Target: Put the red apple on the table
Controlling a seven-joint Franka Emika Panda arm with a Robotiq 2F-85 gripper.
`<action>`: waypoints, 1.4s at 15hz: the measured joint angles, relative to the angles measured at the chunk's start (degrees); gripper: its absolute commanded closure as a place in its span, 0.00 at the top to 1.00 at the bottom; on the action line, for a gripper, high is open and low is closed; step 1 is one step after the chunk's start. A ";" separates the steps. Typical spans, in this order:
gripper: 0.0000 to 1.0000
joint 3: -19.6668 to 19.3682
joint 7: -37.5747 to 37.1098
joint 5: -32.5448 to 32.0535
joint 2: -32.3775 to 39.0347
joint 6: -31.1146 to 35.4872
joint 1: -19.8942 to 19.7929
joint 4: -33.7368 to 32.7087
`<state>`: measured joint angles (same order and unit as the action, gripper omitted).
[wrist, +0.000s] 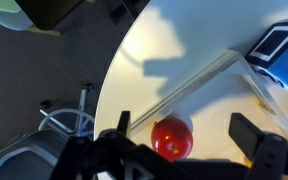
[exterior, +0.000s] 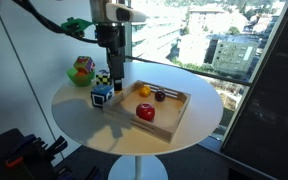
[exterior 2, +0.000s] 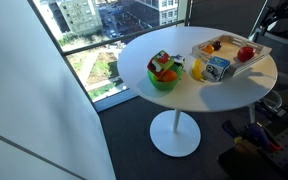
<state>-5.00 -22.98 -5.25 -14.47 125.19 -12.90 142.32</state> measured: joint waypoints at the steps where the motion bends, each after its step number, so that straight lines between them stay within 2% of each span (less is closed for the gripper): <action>1: 1.00 -0.14 0.54 0.00 0.96 0.75 0.00 -0.54; 12: 1.00 -1.22 11.50 -0.61 12.62 4.59 0.38 -9.05; 21: 1.00 -2.01 16.02 -3.26 19.23 11.30 1.05 -10.74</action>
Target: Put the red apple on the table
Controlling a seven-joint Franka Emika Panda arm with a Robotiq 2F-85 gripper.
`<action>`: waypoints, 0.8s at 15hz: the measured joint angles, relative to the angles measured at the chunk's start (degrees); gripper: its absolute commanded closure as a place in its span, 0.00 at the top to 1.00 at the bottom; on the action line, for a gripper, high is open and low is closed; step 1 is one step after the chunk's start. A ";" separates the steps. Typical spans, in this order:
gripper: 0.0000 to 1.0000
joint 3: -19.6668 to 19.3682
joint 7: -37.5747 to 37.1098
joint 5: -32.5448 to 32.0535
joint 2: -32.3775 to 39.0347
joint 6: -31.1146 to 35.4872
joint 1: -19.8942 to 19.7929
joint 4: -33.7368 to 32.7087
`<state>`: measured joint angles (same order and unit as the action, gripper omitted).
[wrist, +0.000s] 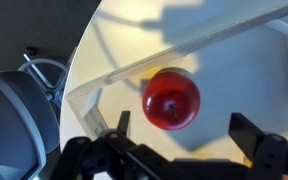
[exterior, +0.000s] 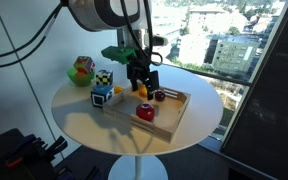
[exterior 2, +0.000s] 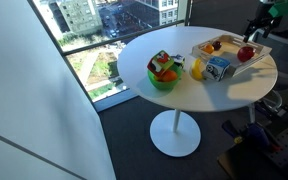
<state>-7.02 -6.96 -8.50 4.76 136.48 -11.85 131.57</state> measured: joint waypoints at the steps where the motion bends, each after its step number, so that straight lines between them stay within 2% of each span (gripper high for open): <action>1: 1.00 -0.05 0.71 0.00 0.49 0.58 0.00 -0.01; 12: 1.00 -0.57 5.42 0.04 4.93 4.63 0.00 -0.44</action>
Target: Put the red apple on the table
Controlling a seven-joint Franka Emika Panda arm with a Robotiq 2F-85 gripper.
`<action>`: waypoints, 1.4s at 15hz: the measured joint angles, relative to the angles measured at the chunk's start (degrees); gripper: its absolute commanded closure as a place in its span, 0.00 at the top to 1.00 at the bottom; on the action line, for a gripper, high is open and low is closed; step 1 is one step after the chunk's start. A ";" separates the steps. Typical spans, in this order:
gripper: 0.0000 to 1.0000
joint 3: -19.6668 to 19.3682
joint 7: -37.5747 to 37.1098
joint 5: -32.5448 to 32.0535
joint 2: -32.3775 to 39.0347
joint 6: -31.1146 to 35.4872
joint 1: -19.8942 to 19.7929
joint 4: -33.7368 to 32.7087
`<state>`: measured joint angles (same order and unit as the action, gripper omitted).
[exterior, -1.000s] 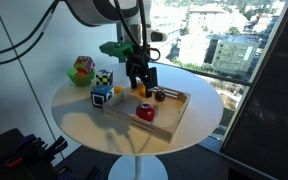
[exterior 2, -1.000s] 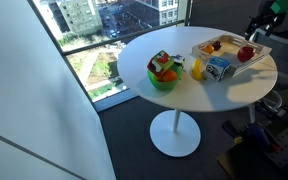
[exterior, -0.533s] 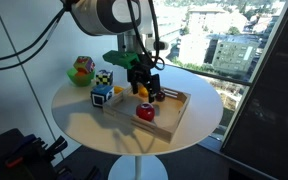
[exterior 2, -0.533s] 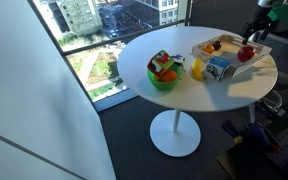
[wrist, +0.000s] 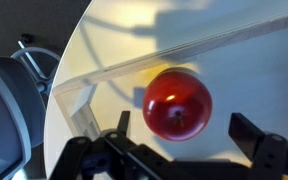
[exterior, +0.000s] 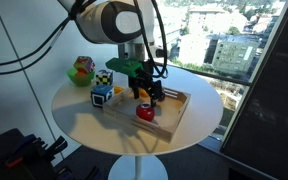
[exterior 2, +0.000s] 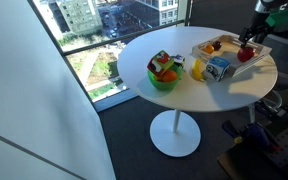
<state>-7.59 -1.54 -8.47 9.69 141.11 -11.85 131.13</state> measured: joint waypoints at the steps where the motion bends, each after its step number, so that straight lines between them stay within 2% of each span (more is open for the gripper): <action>1: 1.00 -0.02 0.18 0.01 0.49 0.54 0.00 -0.15; 21: 1.00 -0.02 4.11 2.87 7.25 2.75 0.16 -3.00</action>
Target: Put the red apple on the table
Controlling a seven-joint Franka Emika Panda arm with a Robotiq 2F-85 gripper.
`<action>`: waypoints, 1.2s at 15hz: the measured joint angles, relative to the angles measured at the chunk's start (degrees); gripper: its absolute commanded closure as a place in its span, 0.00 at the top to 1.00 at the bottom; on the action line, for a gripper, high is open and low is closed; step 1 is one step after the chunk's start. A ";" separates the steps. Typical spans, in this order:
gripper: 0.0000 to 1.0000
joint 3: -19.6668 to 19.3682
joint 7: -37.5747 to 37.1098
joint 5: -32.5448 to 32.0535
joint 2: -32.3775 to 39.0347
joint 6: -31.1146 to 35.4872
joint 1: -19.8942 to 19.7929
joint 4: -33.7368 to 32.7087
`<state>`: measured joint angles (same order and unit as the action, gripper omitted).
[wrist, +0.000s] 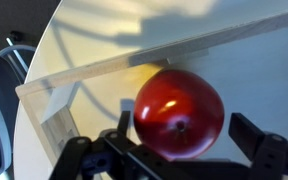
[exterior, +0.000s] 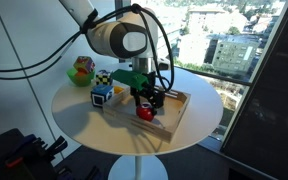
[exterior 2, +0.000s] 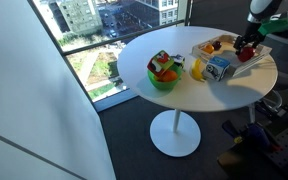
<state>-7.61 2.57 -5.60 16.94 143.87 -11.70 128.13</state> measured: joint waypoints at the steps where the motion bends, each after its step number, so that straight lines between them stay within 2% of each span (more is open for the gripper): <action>1: 1.00 0.00 0.00 0.00 0.09 0.00 0.01 0.02; 14: 1.00 0.00 -0.01 0.00 0.11 0.00 0.01 0.08; 15: 0.78 0.00 -0.01 0.00 0.11 0.00 0.02 0.11; 18: 0.57 0.00 -0.01 0.00 0.11 0.00 0.06 0.15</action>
<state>-7.61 2.56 -5.60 17.05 143.86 -11.64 128.28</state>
